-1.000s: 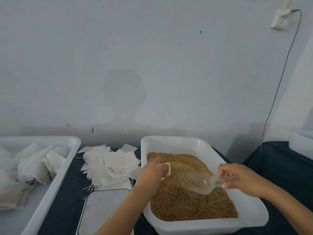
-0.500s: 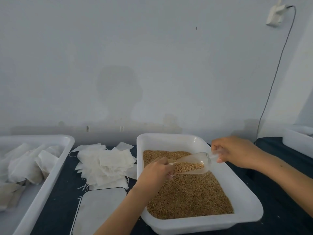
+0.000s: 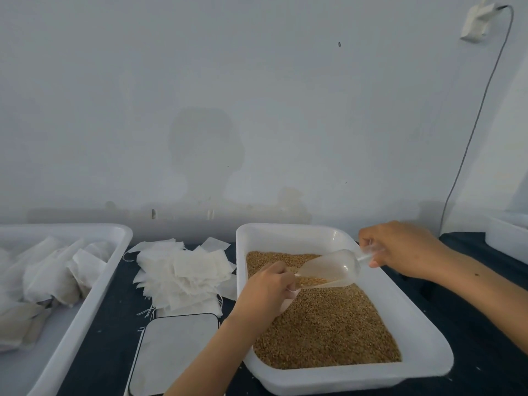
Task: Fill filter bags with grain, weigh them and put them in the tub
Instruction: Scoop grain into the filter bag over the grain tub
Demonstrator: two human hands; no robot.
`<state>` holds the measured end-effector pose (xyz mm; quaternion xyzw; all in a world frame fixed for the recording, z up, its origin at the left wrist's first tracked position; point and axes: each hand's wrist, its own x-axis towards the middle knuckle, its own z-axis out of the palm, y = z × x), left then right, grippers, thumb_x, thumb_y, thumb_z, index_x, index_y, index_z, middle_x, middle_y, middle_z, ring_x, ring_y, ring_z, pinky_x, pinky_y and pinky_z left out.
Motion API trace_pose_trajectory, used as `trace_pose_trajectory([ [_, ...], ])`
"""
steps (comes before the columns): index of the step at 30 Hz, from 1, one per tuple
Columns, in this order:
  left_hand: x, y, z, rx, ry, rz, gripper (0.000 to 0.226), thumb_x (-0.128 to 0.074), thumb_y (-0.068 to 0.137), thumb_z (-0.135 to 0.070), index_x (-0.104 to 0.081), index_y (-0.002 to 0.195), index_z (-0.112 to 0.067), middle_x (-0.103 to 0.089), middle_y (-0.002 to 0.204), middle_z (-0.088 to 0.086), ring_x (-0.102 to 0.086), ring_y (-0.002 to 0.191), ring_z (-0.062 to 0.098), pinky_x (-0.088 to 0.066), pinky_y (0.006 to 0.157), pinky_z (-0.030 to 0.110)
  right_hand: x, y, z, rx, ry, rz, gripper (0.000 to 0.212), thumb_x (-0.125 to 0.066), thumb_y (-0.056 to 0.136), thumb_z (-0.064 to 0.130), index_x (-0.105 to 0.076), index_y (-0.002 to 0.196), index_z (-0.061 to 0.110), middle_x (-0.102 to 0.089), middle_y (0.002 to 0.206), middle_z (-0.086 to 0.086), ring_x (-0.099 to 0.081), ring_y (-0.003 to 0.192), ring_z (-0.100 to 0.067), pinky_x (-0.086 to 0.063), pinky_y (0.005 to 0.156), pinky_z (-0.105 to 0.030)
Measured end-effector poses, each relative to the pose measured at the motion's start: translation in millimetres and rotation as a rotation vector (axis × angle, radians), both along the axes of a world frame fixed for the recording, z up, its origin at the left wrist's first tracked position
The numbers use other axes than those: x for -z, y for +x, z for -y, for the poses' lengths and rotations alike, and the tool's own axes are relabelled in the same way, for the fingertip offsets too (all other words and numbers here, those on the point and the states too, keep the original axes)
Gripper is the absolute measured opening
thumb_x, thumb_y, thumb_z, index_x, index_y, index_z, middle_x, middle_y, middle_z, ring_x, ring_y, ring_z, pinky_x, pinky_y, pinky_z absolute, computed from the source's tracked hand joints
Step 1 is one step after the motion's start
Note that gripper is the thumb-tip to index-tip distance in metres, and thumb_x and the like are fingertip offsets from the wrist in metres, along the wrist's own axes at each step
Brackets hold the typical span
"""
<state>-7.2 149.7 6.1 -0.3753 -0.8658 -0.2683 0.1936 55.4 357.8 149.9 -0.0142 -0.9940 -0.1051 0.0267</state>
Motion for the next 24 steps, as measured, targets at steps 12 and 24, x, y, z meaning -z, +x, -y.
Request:
trace_pose_trajectory([
  [12,-8,-2,5,-0.085,0.343,0.391,0.010,-0.048,0.096,-0.012,-0.045,0.087,-0.013,-0.049,0.074,0.002,-0.034,0.056,0.006,-0.027,0.055,0.020,96,12,2,0.198,-0.436,0.315,0.005,-0.045,0.098,0.019,-0.046,0.103,0.017,-0.049,0.085,0.007,-0.044,0.065,0.000,-0.044,0.058,-0.015],
  [24,-38,9,20,0.114,0.505,0.404,0.020,-0.053,0.094,-0.010,-0.050,0.079,-0.023,-0.045,0.055,-0.017,-0.036,0.052,0.001,-0.029,0.052,0.012,107,-11,41,-0.045,-1.030,0.036,0.036,-0.050,0.091,0.045,-0.053,0.122,0.027,-0.057,0.124,0.013,-0.055,0.114,-0.006,-0.045,0.093,-0.023],
])
